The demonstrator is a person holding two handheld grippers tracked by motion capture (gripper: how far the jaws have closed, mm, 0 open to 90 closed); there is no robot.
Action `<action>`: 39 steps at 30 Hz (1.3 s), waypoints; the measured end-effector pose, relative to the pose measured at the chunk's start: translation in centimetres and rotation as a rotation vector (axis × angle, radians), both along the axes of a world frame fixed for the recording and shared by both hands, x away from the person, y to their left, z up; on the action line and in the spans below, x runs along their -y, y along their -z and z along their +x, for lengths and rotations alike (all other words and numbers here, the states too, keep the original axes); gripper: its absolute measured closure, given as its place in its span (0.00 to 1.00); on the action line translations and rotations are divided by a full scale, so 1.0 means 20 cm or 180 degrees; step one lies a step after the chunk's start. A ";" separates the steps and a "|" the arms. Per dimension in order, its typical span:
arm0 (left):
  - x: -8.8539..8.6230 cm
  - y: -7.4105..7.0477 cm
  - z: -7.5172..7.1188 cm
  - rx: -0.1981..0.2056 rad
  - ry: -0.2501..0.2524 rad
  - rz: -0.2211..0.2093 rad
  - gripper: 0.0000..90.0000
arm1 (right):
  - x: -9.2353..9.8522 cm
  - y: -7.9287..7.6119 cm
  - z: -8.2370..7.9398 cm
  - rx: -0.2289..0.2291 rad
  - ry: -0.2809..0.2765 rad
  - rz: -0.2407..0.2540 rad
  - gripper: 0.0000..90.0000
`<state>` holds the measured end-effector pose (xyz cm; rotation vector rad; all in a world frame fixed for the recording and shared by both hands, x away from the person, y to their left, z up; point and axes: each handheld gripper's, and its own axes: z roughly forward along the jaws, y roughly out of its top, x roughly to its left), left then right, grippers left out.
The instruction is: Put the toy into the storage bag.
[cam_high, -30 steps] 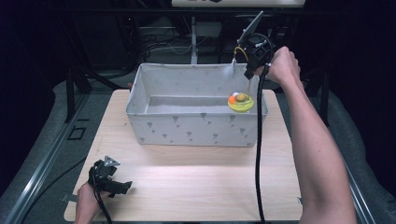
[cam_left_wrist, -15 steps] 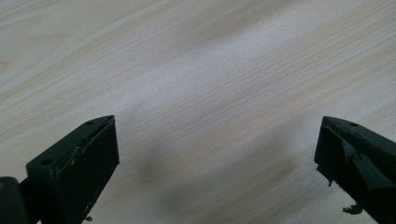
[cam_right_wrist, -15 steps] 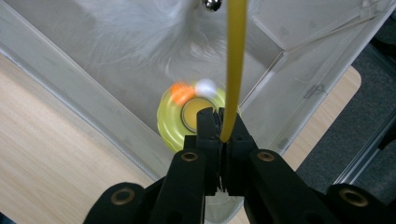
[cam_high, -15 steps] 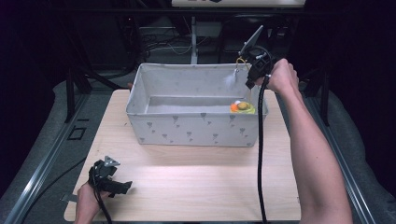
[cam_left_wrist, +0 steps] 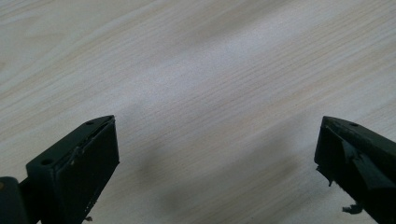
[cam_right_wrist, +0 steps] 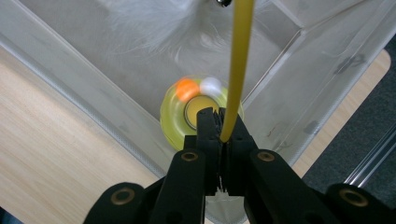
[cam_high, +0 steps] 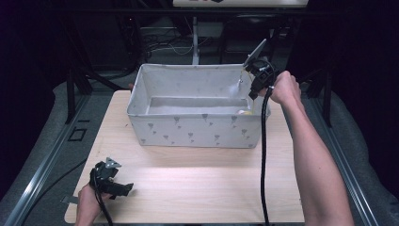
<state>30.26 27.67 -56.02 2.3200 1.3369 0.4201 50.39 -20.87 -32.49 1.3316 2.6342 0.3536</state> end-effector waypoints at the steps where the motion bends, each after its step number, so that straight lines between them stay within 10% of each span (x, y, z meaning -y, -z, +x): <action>1: 0.00 0.00 0.00 0.0008 -0.0009 -0.0012 0.00 | 0.00 0.01 0.00 -0.0019 0.0007 -0.0013 0.98; 39: 0.01 0.00 0.00 -0.0004 0.0020 0.0005 0.00 | 0.05 0.34 0.01 -0.0506 0.0177 -0.0090 0.97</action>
